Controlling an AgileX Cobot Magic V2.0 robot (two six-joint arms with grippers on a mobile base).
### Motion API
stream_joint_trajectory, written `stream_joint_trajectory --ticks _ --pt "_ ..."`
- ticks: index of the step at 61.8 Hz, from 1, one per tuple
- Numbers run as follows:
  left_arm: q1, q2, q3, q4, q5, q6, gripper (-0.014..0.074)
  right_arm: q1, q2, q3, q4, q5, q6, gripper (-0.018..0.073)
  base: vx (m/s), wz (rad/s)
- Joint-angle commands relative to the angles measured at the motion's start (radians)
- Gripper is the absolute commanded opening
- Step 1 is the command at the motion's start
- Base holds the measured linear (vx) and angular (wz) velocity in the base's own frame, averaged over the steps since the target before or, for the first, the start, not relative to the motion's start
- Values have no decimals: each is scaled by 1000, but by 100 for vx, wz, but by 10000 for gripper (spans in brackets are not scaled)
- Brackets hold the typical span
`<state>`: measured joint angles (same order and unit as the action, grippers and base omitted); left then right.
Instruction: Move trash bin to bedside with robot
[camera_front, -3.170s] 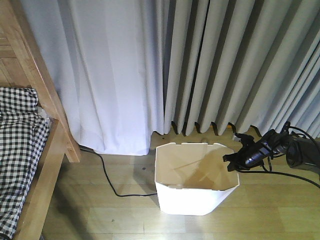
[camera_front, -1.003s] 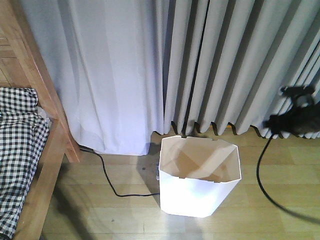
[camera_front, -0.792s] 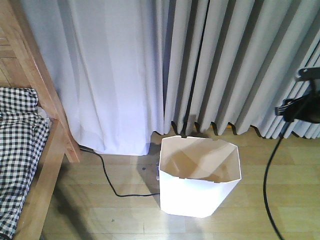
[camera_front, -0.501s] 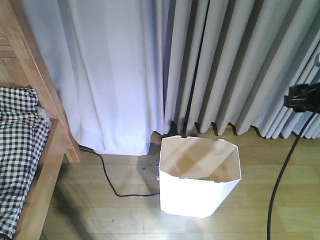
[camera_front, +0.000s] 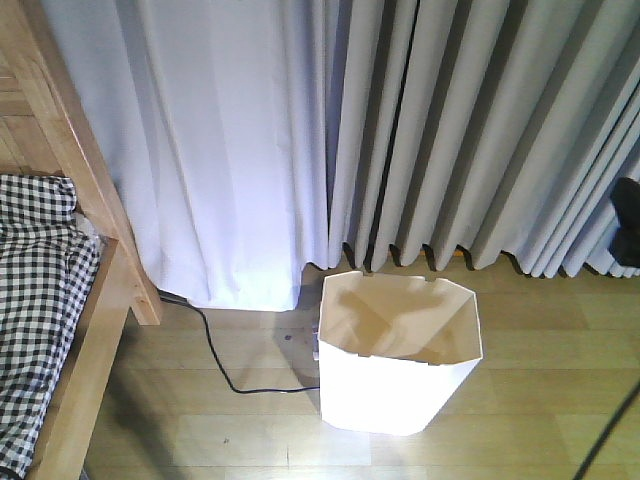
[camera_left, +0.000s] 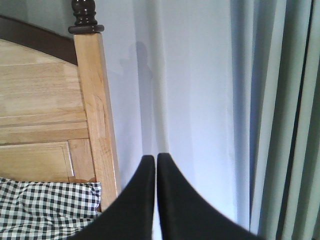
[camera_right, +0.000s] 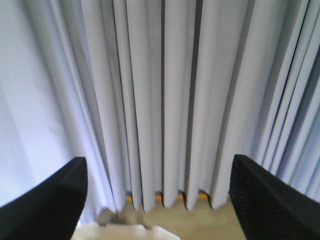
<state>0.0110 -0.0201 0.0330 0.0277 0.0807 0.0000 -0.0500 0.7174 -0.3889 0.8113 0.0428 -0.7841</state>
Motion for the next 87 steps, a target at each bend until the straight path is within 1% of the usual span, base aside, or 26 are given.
stream_joint_trajectory --ticks 1,7,16,24,45,48,52,57,59,64,87 --pt "-6 -7 12 -9 -74 -14 -6 -1 -89 2 26 -49 -1 561 0 0" --pt "-6 -7 12 -9 -74 -14 -6 -1 -168 25 42 -54 -1 561 0 0" --pt "-6 -7 12 -9 -74 -14 -6 -1 -255 54 38 -19 -5 561 0 0" --pt "-6 -7 12 -9 -74 -14 -6 -1 -307 96 38 -22 -5 561 0 0" --pt "-6 -7 12 -9 -74 -14 -6 -1 -328 108 60 -17 -5 552 0 0" --pt "-6 -7 12 -9 -74 -14 -6 -1 -328 108 59 -18 -5 521 0 0" --pt "-6 -7 12 -9 -74 -14 -6 -1 -328 108 56 -22 -5 437 0 0" --pt "-6 -7 12 -9 -74 -14 -6 -1 -328 108 56 -23 -6 265 0 0" --pt "-6 -7 12 -9 -74 -14 -6 -1 -328 108 56 -23 -6 178 0 0" --pt "-6 -7 12 -9 -74 -14 -6 -1 -328 108 57 -23 -6 -6 0 0" --pt "-6 -7 12 -9 -74 -14 -6 -1 -328 108 61 -23 -5 -8 0 0"
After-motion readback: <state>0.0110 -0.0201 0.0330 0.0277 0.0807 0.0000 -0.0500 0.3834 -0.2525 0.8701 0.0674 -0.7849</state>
